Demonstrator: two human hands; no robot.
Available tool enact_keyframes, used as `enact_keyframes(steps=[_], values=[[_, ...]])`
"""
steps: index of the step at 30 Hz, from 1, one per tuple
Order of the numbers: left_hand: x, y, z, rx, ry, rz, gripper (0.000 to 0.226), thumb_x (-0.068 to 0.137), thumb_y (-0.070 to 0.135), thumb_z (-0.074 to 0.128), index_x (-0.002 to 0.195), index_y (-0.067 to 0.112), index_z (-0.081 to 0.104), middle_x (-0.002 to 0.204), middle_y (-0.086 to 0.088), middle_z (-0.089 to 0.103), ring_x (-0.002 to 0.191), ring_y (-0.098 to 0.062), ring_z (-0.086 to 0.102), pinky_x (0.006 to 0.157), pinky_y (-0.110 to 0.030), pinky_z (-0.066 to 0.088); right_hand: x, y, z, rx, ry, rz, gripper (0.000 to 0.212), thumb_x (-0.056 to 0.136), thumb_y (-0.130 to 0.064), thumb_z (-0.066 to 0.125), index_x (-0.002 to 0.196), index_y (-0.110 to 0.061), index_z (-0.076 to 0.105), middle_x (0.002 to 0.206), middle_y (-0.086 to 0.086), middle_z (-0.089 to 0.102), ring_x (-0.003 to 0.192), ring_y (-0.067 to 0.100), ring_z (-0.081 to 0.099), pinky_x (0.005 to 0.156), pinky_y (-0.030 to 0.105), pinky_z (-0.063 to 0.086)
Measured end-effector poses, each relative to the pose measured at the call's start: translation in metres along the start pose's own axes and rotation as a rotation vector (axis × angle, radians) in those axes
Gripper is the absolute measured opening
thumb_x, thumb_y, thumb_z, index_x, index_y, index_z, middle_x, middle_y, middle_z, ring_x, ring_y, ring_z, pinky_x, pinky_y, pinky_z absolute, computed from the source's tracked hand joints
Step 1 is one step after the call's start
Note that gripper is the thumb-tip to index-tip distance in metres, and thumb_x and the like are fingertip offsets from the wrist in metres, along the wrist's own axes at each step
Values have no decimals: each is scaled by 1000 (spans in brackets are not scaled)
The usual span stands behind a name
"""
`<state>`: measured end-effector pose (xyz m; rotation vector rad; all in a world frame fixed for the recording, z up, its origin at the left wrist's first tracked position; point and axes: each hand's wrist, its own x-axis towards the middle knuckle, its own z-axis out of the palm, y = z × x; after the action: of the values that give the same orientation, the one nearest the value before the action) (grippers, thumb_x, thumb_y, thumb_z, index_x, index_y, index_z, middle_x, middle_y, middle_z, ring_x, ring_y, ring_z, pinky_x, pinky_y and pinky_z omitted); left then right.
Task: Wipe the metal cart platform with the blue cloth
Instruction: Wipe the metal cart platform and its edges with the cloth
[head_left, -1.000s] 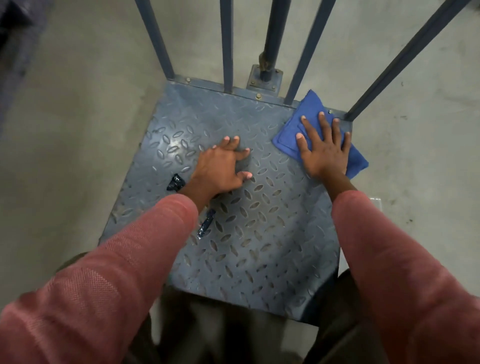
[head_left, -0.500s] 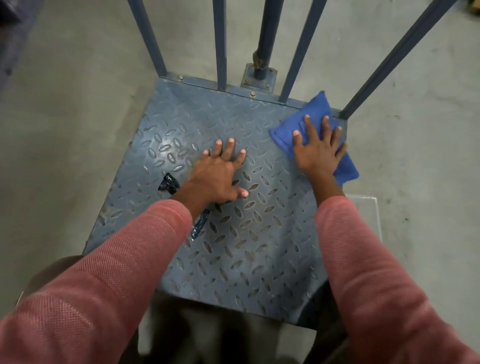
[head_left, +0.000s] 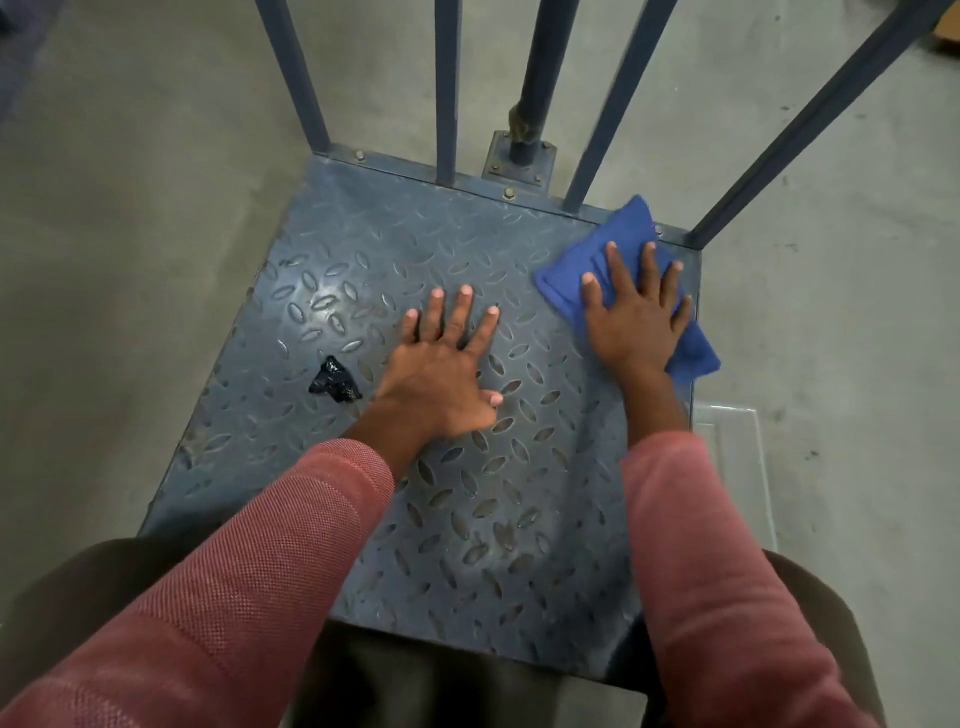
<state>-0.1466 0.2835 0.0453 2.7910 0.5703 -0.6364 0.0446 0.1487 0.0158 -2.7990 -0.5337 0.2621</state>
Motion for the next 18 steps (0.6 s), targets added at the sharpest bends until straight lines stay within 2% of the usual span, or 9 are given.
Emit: enact_keyframes(steps=[2, 4, 6, 7, 10, 12, 14, 15, 18], values=[[1, 0, -1, 2, 1, -7, 103, 95, 68, 44, 160, 30, -26, 164, -8, -39, 153, -35, -33, 128, -55, -9, 8, -25, 6, -6, -24, -54, 58, 101, -62, 32, 155, -47, 22, 169, -5, 5, 155, 30, -4, 123, 56, -2], [1, 0, 0, 7, -2, -11, 103, 95, 69, 43, 161, 29, -25, 164, -8, -39, 153, -35, -33, 128, -55, -9, 3, -37, 13, -46, -42, -267, 56, 101, -62, 32, 154, -47, 27, 168, -6, 10, 155, 29, 1, 122, 56, 1], [1, 0, 1, 6, 4, -11, 103, 94, 69, 43, 161, 29, -24, 165, -7, -38, 153, -34, -32, 127, -55, -9, -10, -23, 11, -48, -53, -461, 56, 99, -65, 30, 152, -47, 32, 167, -9, 17, 155, 27, 7, 122, 56, 10], [1, 0, 2, 4, 7, -7, 103, 94, 69, 43, 161, 29, -24, 166, -7, -37, 154, -34, -32, 127, -55, -9, -16, -6, 7, -50, -36, -480, 57, 98, -66, 29, 152, -48, 33, 166, -10, 19, 155, 26, 10, 122, 55, 13], [3, -2, 2, 7, -6, -5, 103, 94, 69, 43, 160, 30, -26, 165, -6, -38, 154, -34, -32, 128, -55, -10, -21, 39, -10, -67, 48, -248, 57, 98, -69, 28, 152, -52, 26, 167, -11, 14, 156, 26, 7, 122, 51, 12], [3, -2, 0, 8, -16, -8, 103, 95, 69, 43, 160, 31, -26, 165, -6, -38, 154, -35, -31, 128, -55, -9, -14, 41, -13, -67, 51, -86, 57, 98, -70, 25, 153, -54, 21, 168, -11, 9, 156, 25, 2, 123, 51, 8], [4, 0, 0, 14, -20, -12, 103, 95, 68, 44, 160, 31, -26, 165, -6, -38, 154, -35, -31, 128, -55, -9, -8, 22, -8, -61, 49, -67, 56, 99, -68, 24, 153, -52, 20, 168, -9, 8, 156, 26, 0, 124, 53, 5], [4, 0, 0, 16, -24, -15, 103, 95, 68, 44, 161, 31, -25, 165, -6, -38, 154, -35, -31, 128, -55, -9, -9, 12, -4, -68, 43, -136, 55, 101, -64, 25, 154, -50, 23, 168, -8, 11, 156, 27, 2, 124, 54, 6], [4, 0, -2, 18, -28, -24, 103, 94, 69, 45, 162, 30, -22, 166, -5, -37, 155, -34, -30, 128, -54, -8, -29, 7, 3, 45, -35, -578, 43, 104, -40, 42, 146, -34, 50, 160, -2, 37, 152, 28, 25, 120, 56, 24]])
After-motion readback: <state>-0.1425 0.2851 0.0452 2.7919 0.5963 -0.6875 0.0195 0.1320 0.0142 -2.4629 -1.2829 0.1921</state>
